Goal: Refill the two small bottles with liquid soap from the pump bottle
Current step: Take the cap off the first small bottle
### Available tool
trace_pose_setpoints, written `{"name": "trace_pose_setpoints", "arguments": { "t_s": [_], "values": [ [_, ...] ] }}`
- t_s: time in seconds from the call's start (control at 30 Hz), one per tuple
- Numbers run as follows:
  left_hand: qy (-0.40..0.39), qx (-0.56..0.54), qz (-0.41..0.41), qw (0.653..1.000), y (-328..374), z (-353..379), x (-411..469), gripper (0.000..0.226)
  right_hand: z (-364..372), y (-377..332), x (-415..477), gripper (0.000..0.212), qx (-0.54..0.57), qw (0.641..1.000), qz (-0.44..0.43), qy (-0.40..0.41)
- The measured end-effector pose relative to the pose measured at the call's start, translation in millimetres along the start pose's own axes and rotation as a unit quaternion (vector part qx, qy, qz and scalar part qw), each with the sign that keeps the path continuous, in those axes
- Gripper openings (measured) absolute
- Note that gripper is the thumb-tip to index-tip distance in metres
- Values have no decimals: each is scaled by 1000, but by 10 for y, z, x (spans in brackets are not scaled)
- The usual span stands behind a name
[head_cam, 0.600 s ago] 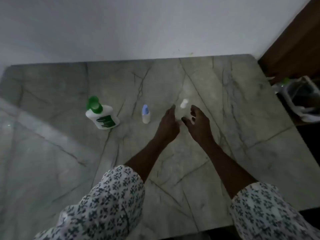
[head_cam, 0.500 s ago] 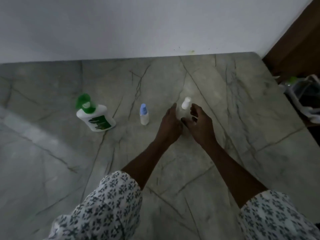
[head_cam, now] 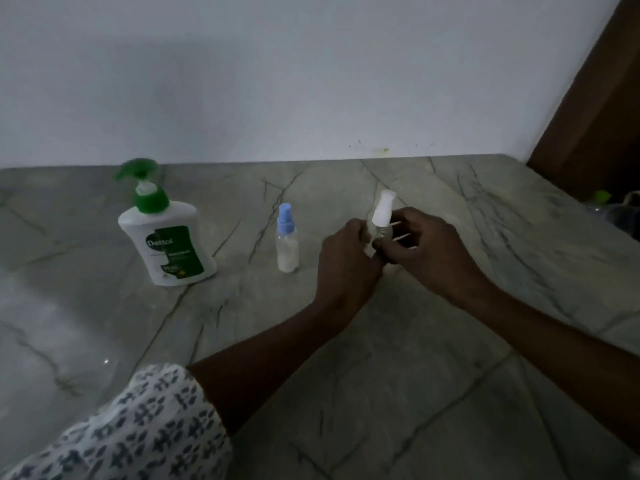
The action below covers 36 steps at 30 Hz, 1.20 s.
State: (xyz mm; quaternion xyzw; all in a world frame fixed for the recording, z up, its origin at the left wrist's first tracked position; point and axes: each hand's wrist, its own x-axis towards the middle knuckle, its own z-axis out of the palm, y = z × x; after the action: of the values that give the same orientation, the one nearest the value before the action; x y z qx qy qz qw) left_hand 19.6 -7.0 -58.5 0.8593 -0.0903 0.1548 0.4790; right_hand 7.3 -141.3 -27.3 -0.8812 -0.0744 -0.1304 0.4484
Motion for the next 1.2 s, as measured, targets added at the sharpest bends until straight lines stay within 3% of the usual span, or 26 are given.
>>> {"name": "trace_pose_setpoints", "arguments": {
  "t_s": [0.27,0.47,0.63,1.0,1.1,1.17,1.2],
  "values": [
    [7,7,40,999,45,-427,-582,35,86,-303,-612,34,51,997,-52,-9],
    [-13,10,-3,1000,373,-790,-1435,33,20,-671,-1308,32,16,996,-62,63],
    [-9,-6,-12,1000,538,-830,-1900,33,-62,-863,-1746,36,-3,995,-76,60],
    [-34,34,-1,999,252,-888,-1520,33,120,-781,-1409,40,-23,994,-101,32],
    [-57,41,21,997,165,-850,-1474,34,92,-695,-1359,25,-18,994,-111,-13],
    [-77,34,30,996,163,-837,-1453,48,42,-654,-1330,17,24,994,-96,-52],
    [-85,9,23,996,166,-835,-1452,61,39,-616,-1320,30,48,993,-89,-60]
  ]
}}
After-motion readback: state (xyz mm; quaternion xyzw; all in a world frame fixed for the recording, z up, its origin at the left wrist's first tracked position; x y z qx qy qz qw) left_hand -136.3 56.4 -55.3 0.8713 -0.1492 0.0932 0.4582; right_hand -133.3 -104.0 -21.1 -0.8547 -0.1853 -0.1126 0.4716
